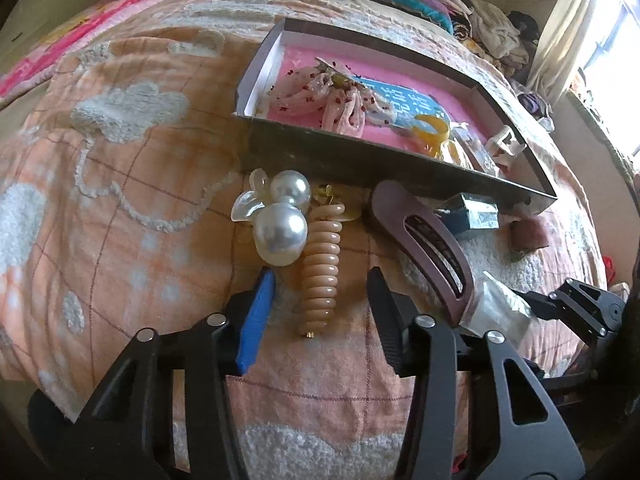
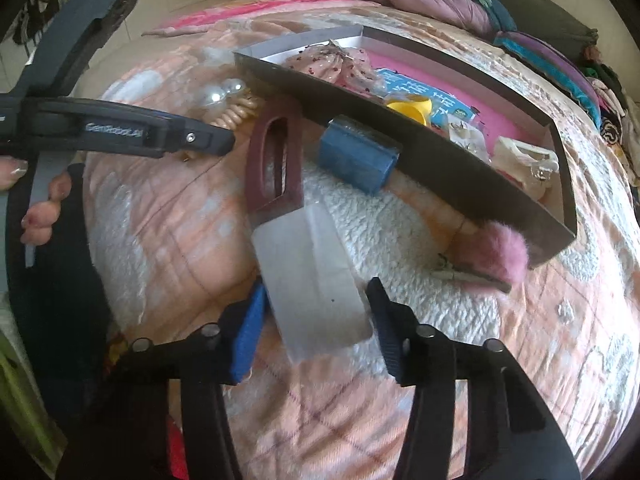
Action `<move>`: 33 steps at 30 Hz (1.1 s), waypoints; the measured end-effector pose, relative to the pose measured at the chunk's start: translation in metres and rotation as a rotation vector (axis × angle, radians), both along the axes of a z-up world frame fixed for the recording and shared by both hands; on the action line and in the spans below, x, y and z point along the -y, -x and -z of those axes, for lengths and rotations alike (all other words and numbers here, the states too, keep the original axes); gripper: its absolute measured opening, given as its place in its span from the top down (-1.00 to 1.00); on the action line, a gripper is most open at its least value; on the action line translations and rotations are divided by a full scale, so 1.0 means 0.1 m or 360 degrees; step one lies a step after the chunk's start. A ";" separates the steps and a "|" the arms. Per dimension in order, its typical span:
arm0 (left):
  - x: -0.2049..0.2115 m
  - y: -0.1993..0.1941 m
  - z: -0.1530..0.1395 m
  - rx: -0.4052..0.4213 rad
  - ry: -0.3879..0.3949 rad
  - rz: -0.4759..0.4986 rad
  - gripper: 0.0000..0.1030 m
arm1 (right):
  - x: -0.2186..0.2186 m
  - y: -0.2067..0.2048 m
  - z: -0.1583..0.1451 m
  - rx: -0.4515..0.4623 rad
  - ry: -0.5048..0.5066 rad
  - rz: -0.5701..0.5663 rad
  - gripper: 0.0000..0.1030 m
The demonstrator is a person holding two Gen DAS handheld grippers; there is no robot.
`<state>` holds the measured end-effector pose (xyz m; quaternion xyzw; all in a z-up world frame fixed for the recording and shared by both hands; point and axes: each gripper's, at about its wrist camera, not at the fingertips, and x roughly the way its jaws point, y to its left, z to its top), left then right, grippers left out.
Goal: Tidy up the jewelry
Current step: 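Grasp the beige spiral hair tie with the left tool while the right tool grasps the clear plastic sleeve, then carry the spiral hair tie and plastic sleeve over the pink box with both tools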
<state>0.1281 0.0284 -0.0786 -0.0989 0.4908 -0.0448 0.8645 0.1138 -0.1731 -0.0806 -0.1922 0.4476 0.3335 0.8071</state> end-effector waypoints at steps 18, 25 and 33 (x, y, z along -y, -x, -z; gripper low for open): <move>0.25 0.30 -0.11 0.0033 0.0037 0.0129 0.80 | 0.73 0.34 -0.13 -0.0053 -0.0227 0.0371 0.24; 0.24 0.44 -0.26 0.0086 0.0038 0.0134 0.80 | 0.92 0.42 -0.25 -0.0029 -0.0298 0.0444 0.25; 0.15 0.58 -0.51 0.0178 0.0042 0.0113 0.80 | 0.95 0.47 -0.54 0.0047 -0.0390 0.0455 0.25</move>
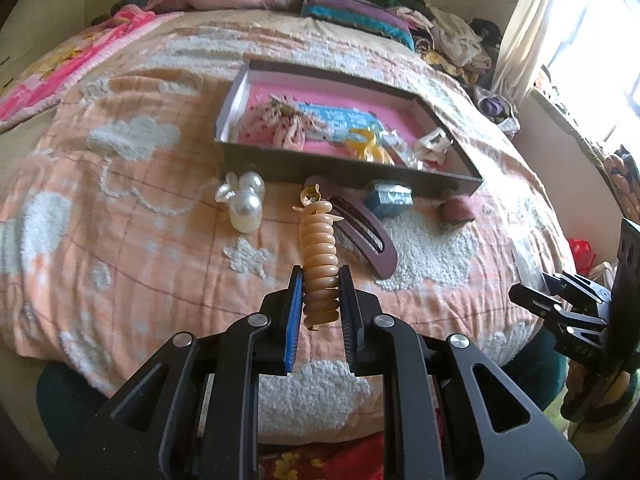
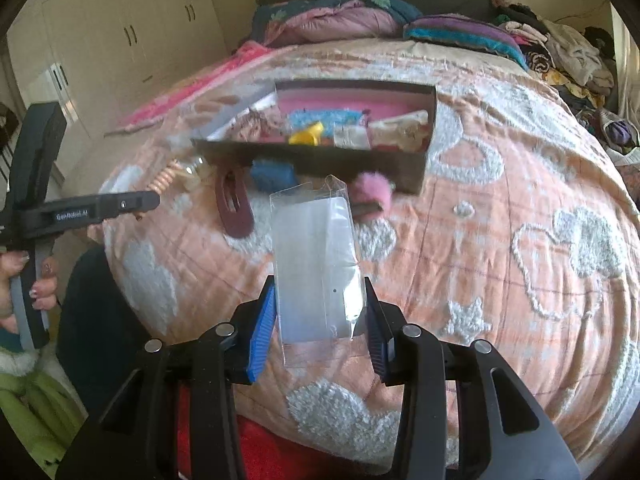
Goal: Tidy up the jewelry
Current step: 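Carry the spiral hair tie and plastic sleeve over the pink box with both tools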
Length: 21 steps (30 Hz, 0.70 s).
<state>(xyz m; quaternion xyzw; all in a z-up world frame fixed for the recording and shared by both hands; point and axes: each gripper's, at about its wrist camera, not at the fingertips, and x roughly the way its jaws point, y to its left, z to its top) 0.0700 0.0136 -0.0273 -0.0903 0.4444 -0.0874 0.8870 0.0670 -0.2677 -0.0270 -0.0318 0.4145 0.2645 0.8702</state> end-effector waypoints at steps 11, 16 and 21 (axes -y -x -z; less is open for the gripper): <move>-0.16 -0.02 -0.27 0.0104 0.0000 -0.0056 0.80 | -0.18 -0.11 -0.31 0.0093 -0.0032 -0.0025 0.25; -0.23 -0.07 -0.36 0.0139 -0.0002 -0.0077 0.80 | -0.29 -0.19 -0.40 0.0125 -0.0032 -0.0061 0.25; -0.32 -0.12 -0.44 0.0174 0.0009 -0.0101 0.80 | -0.44 -0.27 -0.48 0.0152 -0.0031 -0.0102 0.25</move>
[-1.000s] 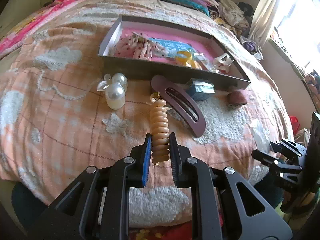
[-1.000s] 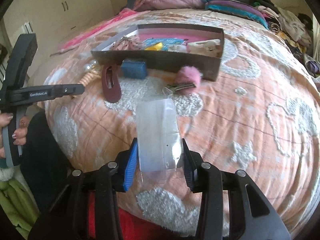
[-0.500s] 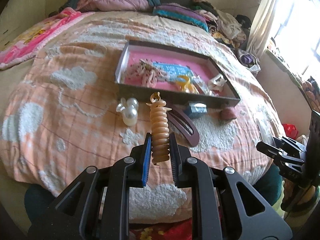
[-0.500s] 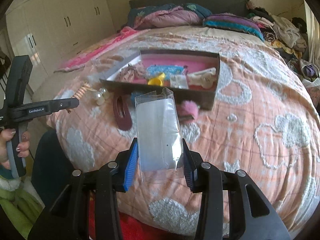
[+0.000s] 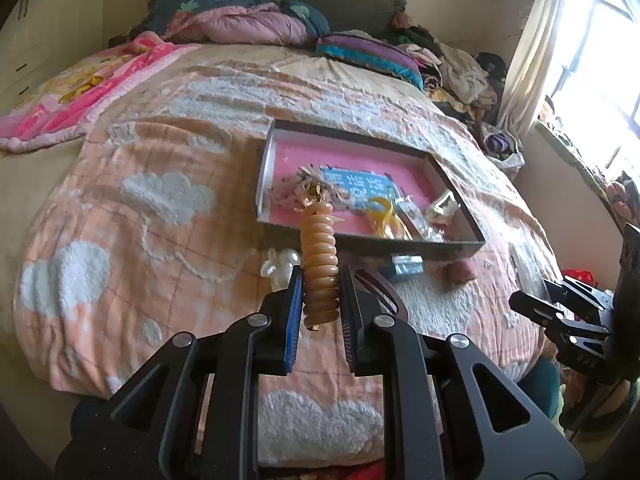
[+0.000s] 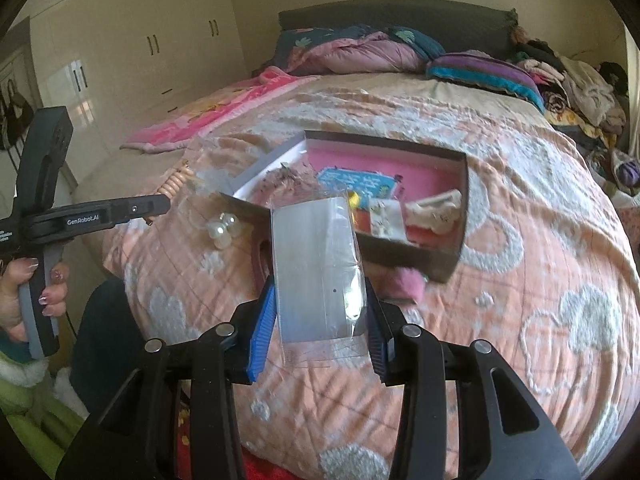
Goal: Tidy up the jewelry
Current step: 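Carry the spiral hair tie and plastic sleeve over the pink box with both tools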
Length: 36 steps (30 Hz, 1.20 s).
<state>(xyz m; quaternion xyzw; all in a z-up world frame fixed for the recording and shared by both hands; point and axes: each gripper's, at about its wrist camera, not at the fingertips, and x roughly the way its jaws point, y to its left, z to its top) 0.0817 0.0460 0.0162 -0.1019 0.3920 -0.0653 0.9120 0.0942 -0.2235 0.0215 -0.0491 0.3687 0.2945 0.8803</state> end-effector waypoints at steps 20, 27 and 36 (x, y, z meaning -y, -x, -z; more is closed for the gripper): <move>-0.01 -0.49 -0.23 0.0092 0.0011 0.0006 0.80 | -0.24 -0.42 -0.36 0.0138 -0.0026 -0.0013 0.25; 0.18 -0.73 -0.26 0.0096 0.0041 0.0089 0.80 | -0.09 -0.57 -0.42 0.0155 -0.0026 0.0070 0.25; 0.47 -1.02 -0.26 0.0086 0.0032 0.0190 0.80 | 0.23 -0.78 -0.46 0.0157 -0.0058 0.0220 0.25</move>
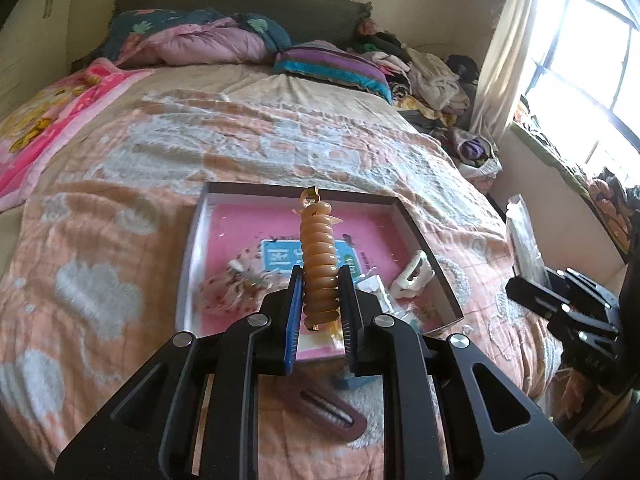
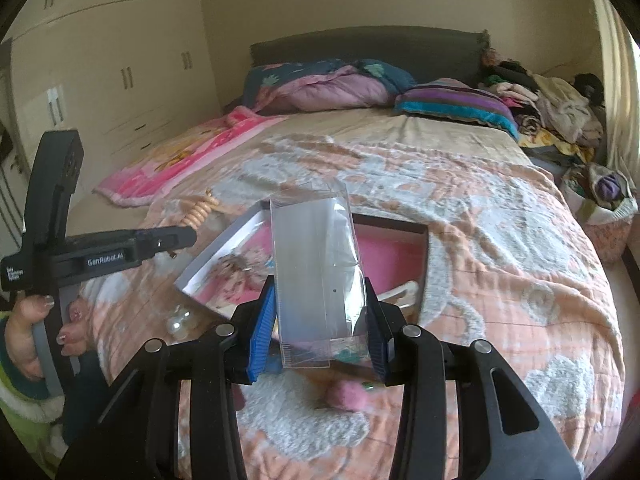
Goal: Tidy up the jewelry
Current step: 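Carry the spiral hair tie and plastic sleeve over the pink box with both tools, then lower the spiral hair tie into the box and open the left tool while the right tool releases the sleeve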
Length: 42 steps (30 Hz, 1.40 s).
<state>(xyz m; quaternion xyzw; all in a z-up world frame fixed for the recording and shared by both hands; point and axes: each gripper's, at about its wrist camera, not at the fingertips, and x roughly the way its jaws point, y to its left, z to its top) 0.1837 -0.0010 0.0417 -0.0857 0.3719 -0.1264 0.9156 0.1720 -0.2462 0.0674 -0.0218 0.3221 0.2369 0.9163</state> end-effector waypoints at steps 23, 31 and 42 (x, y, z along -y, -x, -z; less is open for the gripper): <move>0.25 -0.45 0.69 -0.0205 -0.0169 0.0078 0.80 | -0.02 -0.66 0.39 -0.0114 0.0034 0.0084 0.25; 0.12 -0.49 0.89 -0.0269 -0.0231 0.0039 0.80 | -0.23 -0.79 0.74 -0.0228 0.0059 0.0028 0.25; -0.04 -0.44 0.94 -0.0304 -0.0232 -0.0012 0.80 | -0.43 -0.82 0.94 -0.0311 0.0064 -0.0023 0.22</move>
